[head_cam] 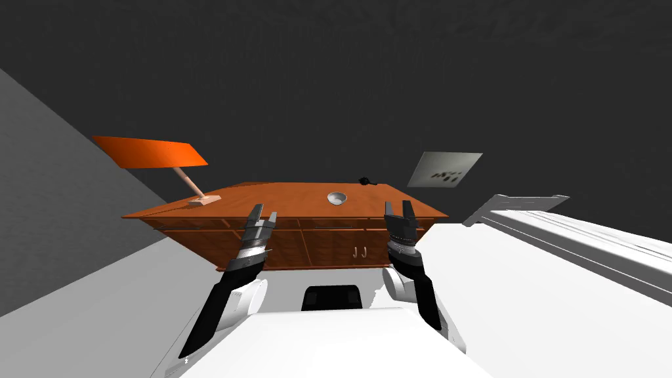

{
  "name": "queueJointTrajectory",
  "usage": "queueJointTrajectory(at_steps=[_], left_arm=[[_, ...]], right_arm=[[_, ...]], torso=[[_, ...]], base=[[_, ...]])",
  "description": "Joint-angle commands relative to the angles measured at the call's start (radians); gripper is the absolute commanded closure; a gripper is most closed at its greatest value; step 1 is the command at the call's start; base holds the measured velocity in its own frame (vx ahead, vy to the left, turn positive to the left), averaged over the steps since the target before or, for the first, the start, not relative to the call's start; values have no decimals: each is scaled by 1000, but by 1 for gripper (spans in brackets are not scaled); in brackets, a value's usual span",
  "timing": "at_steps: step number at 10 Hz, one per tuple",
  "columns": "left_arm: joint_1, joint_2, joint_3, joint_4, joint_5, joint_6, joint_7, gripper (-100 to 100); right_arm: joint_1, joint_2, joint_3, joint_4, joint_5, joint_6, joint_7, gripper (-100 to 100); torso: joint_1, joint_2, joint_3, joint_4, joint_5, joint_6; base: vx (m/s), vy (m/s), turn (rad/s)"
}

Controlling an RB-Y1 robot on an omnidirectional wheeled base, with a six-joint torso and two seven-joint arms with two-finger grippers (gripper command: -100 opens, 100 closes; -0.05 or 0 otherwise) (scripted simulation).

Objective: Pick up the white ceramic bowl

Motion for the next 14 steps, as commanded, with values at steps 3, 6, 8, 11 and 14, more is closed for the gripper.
queueJointTrajectory(at_steps=[3,6,8,11,14], left_arm=[[0,0,0,0,0,0,0,0],[0,0,0,0,0,0,0,0],[0,0,0,0,0,0,0,0],[0,0,0,0,0,0,0,0],[0,0,0,0,0,0,0,0]], right_arm=[[-39,-95,-18,7,35,-23,11,-100],[-86,-187,-41,21,83,-51,27,-100],[-122,-251,-59,37,125,-72,40,-100],[-158,-333,-80,60,173,-93,56,-100],[-176,-398,-90,74,199,-103,64,-100]], torso=[[5,0,0,0,1,0],[8,1,0,0,2,0],[10,0,0,0,2,0],[6,1,1,0,2,0],[7,0,0,0,2,0]], base=[[-9,84,45],[-7,129,65],[-2,154,96],[-9,105,63],[-1,96,47]])
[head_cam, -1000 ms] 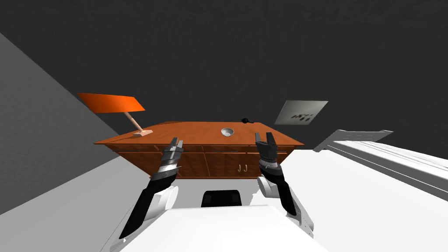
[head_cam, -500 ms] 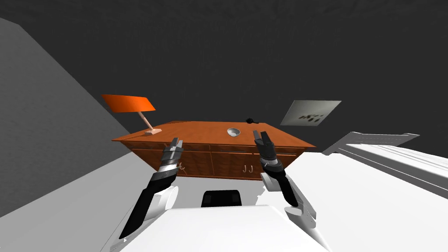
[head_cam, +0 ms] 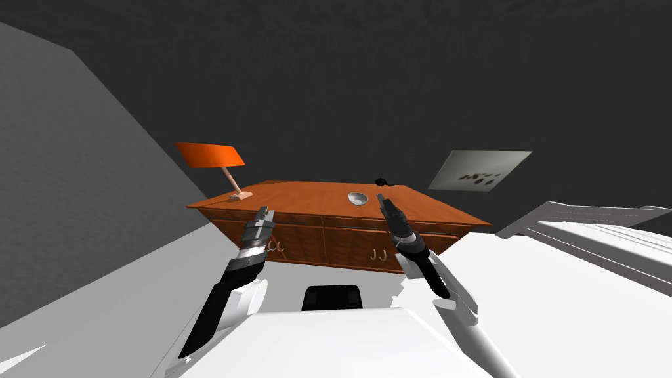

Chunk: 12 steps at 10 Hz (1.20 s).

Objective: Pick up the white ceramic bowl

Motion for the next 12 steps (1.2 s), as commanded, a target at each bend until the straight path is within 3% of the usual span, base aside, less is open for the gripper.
queueJointTrajectory(at_steps=[1,4,12], left_arm=[[0,0,0,0,0,0,0,0],[0,0,0,0,0,0,0,0],[0,0,0,0,0,0,0,0]], right_arm=[[-17,-50,-11,17,32,-12,11,-100],[-33,-112,-22,35,61,-21,20,-100],[-85,-340,-62,129,186,-50,61,-100]], torso=[[0,0,0,0,0,0],[1,-2,-1,0,0,0],[0,-1,-1,0,0,0]], base=[[3,91,100],[11,85,52],[3,81,73]])
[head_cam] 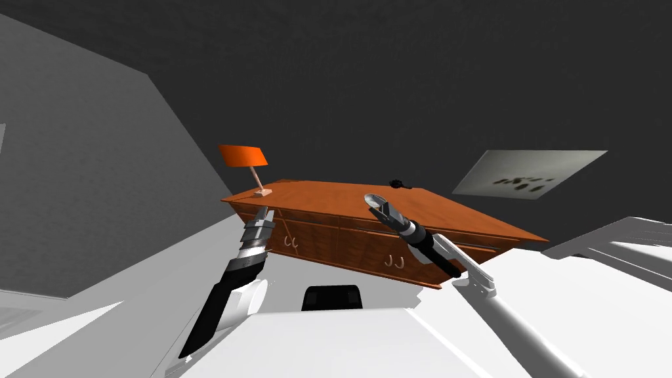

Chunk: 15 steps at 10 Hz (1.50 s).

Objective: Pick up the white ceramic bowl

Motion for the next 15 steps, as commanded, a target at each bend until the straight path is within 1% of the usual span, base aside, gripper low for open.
queueJointTrajectory(at_steps=[1,2,3,4,5,6,7,8,9,10,11,12,13,14,15], left_arm=[[0,0,0,0,0,0,0,0],[0,0,0,0,0,0,0,0],[0,0,0,0,0,0,0,0],[0,0,0,0,0,0,0,0],[0,0,0,0,0,0,0,0],[0,0,0,0,0,0,0,0],[0,0,0,0,0,0,0,0],[0,0,0,0,0,0,0,0],[0,0,0,0,0,0,0,0],[0,0,0,0,0,0,0,0],[0,0,0,0,0,0,0,0],[0,0,0,0,0,0,0,0],[0,0,0,0,0,0,0,0],[0,0,0,0,0,0,0,0],[0,0,0,0,0,0,0,0]], right_arm=[[-11,-50,-11,33,37,-4,11,-100],[-11,-80,-11,33,37,-4,11,-100],[-17,-112,-19,63,71,-8,22,-100],[-17,-141,-19,63,71,-8,22,-100],[-20,-171,-26,96,105,-10,33,-100],[-20,-203,-26,96,105,-10,33,-100],[-21,-236,-32,131,139,-11,44,-100],[-21,-264,-32,131,139,-11,44,-100],[-20,-296,-37,167,173,-11,55,-100],[-20,-321,-37,167,173,-11,55,-100],[-16,-354,-42,200,208,-10,66,-100],[-16,-386,-42,204,208,-10,66,-100],[-9,-420,-45,242,241,-8,77,-100],[-9,-445,-45,242,241,-8,77,-100],[-1,-480,-47,281,274,-5,88,-100]], torso=[[0,0,0,0,0,0],[0,0,0,0,0,0],[0,1,0,0,0,0],[0,1,0,0,0,0],[-1,0,0,0,0,0],[-1,1,0,0,0,0],[-1,1,0,0,0,0],[-1,0,0,0,0,0],[-1,1,0,0,0,0],[-1,1,0,0,0,0],[-2,1,1,0,0,0],[-2,1,0,0,-1,0],[-2,1,1,0,-1,0],[-2,0,0,0,-1,0],[-3,1,0,0,-1,1]], base=[[9,76,107],[1,63,54],[6,69,85],[11,61,58],[4,62,111],[8,49,56],[13,67,118],[8,52,55],[8,61,99],[4,47,54],[4,43,119],[9,35,59],[13,43,115],[12,30,53],[10,35,102]])
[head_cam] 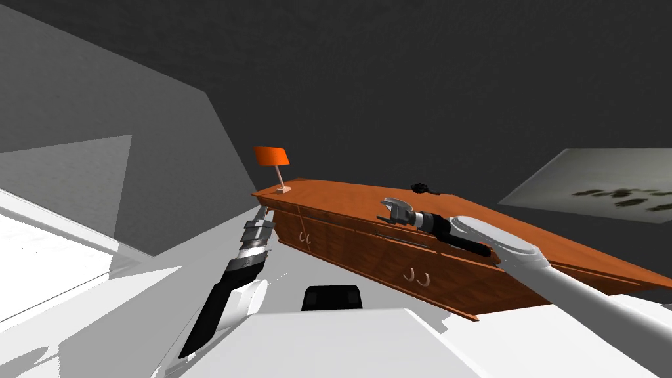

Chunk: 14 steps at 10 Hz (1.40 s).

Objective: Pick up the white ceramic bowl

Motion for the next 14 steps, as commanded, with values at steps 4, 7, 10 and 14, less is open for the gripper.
queueJointTrajectory(at_steps=[4,7,10,14], left_arm=[[0,0,0,0,0,0,0,0],[0,0,0,0,0,0,0,0],[0,0,0,0,0,0,0,0],[0,0,0,0,0,0,0,0]], right_arm=[[26,-131,0,95,84,15,28,-100],[39,-214,0,134,115,21,38,-100],[70,-302,2,206,173,34,56,-100],[104,-392,8,283,226,49,73,-100]], torso=[[-1,1,0,0,0,0],[-1,1,0,0,0,0],[-2,1,0,0,0,1],[-2,1,1,0,-1,0]], base=[[3,25,79],[5,16,66],[4,8,82],[0,2,71]])
